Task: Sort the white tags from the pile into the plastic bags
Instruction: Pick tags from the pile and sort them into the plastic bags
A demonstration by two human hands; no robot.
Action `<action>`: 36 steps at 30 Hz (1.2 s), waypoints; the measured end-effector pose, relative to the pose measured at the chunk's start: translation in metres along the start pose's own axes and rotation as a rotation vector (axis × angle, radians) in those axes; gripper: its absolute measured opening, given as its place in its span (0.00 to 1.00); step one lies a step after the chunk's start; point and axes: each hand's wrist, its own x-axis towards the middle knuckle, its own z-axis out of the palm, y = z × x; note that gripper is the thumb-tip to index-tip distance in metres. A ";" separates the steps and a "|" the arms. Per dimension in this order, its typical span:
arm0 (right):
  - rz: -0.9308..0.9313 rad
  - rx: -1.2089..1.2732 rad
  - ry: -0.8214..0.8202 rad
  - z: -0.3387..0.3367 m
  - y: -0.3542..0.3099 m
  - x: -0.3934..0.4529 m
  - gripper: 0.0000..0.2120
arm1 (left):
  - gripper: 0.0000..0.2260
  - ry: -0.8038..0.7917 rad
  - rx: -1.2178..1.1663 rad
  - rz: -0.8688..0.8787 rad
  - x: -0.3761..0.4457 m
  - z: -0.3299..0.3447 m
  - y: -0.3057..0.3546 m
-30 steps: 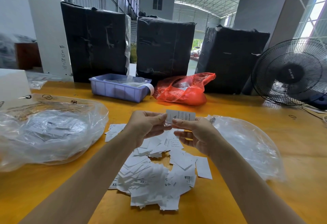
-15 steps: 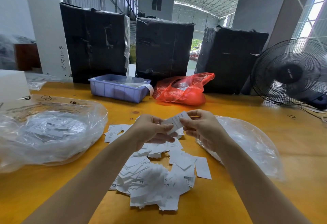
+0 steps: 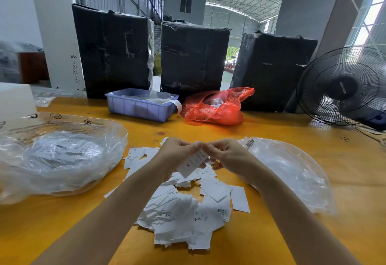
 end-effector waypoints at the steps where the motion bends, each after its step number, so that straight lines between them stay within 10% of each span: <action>1: 0.002 -0.029 -0.038 0.002 -0.001 -0.001 0.14 | 0.12 0.032 -0.015 -0.008 0.001 0.000 -0.001; 8: -0.205 -0.142 0.233 0.013 -0.002 0.000 0.13 | 0.10 0.141 -0.207 -0.060 0.002 0.002 0.002; 14: 0.018 0.274 0.317 0.005 0.003 0.000 0.02 | 0.12 -0.079 -0.081 -0.113 -0.001 -0.006 0.004; 20: 0.080 0.375 0.363 0.002 0.000 0.003 0.02 | 0.04 0.030 0.096 -0.101 0.004 -0.034 0.009; 25: 0.020 -0.009 0.473 -0.038 0.000 -0.004 0.03 | 0.05 0.357 0.271 -0.044 -0.002 -0.085 0.018; 30: 0.334 -0.576 0.456 -0.092 0.039 -0.005 0.08 | 0.07 0.839 0.527 -0.054 -0.018 -0.170 0.007; 36: 0.506 -1.066 0.259 -0.096 0.078 -0.008 0.17 | 0.12 0.940 0.780 -0.225 -0.024 -0.193 -0.008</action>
